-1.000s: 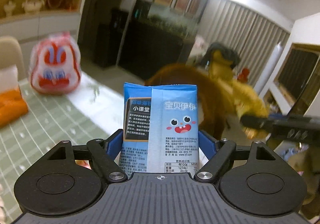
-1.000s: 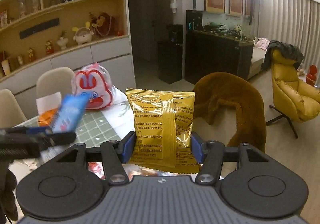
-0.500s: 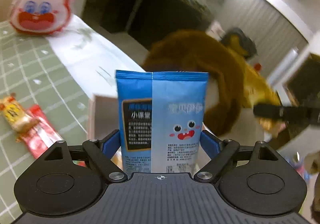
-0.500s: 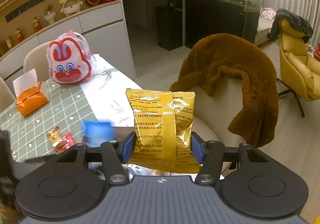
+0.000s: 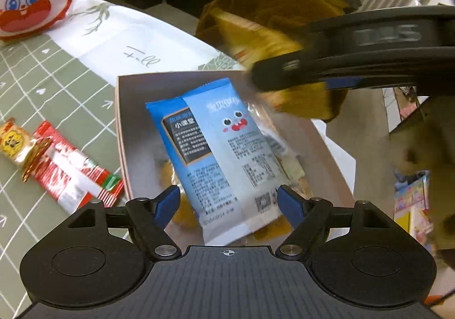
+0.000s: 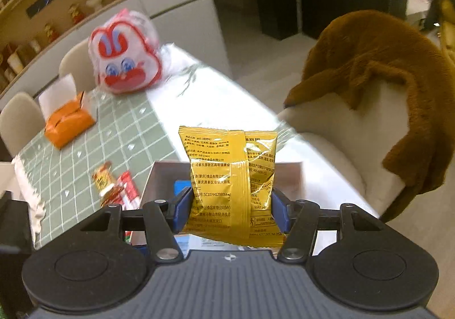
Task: Organize snacks
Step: 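Lift both bags over the pink box and open both grippers to drop them, then grasp the gold rice cracker with the left gripper while the right grasps the red stick pack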
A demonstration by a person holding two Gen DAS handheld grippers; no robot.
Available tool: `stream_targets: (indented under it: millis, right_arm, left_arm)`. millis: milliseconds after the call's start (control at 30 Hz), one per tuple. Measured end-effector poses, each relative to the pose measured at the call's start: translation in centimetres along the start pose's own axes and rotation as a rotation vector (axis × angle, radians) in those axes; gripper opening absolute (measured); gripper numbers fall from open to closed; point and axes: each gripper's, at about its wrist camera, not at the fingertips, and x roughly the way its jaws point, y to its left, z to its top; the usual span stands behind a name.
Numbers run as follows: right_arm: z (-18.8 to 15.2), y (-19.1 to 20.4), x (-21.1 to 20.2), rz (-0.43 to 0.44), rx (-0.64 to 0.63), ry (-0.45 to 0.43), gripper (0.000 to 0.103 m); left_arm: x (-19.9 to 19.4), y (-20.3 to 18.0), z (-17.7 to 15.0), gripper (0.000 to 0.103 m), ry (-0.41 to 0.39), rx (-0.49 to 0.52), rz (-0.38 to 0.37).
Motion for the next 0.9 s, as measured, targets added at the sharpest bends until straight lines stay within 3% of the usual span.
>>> stream_targets:
  millis: [100,200,333,367,467,567,667,733,833,900]
  right_arm:
    - [-0.2,0.6,2.4,0.045,-0.029,0.098,0.073]
    - [-0.6,1.0,3.2,0.004,-0.033,0.132,0.073]
    - [-0.6,0.3,3.0,0.064,0.042,0.148,0.074]
    - [-0.7,0.2,3.1,0.044,0.048,0.156,0.074]
    - [-1.4,0.9,4.0,-0.124,-0.036,0.221,0.074]
    - [-2.0,1.7,2.6,-0.129,-0.079,0.193,0.073]
    - [-1.3,4.0,1.0,-0.137,-0.15,0.121,0.074]
    - [-0.5,5.9,0.7,-0.112,-0.169,0.096,0.077]
    - [0.9,9.4,1.5,-0.026,-0.191,0.093,0.081]
    - [1.6,12.2,3.3,0.012,-0.22,0.111,0.081]
  left_arm:
    - [-0.8,-0.2,-0.5,0.081,-0.011,0.013,0.008]
    - [-1.3,0.1,-1.4,0.08,-0.016,-0.007,-0.012]
    - [-2.5,0.6,-2.2,0.078,-0.033,-0.036,-0.052]
    - [-3.1,1.0,-2.6,0.078,-0.045,-0.056,-0.068]
    - [-5.0,2.7,-3.2,0.078,-0.088,-0.134,-0.128]
    - [-7.2,5.2,-4.1,0.077,-0.156,-0.236,-0.163]
    - [-9.3,8.8,-5.2,0.075,-0.267,-0.404,-0.106]
    - [-10.5,11.1,-6.0,0.075,-0.322,-0.502,-0.009]
    - [-11.4,14.3,-6.8,0.075,-0.285,-0.573,0.154]
    - [-12.1,16.2,-7.5,0.074,-0.274,-0.611,0.211]
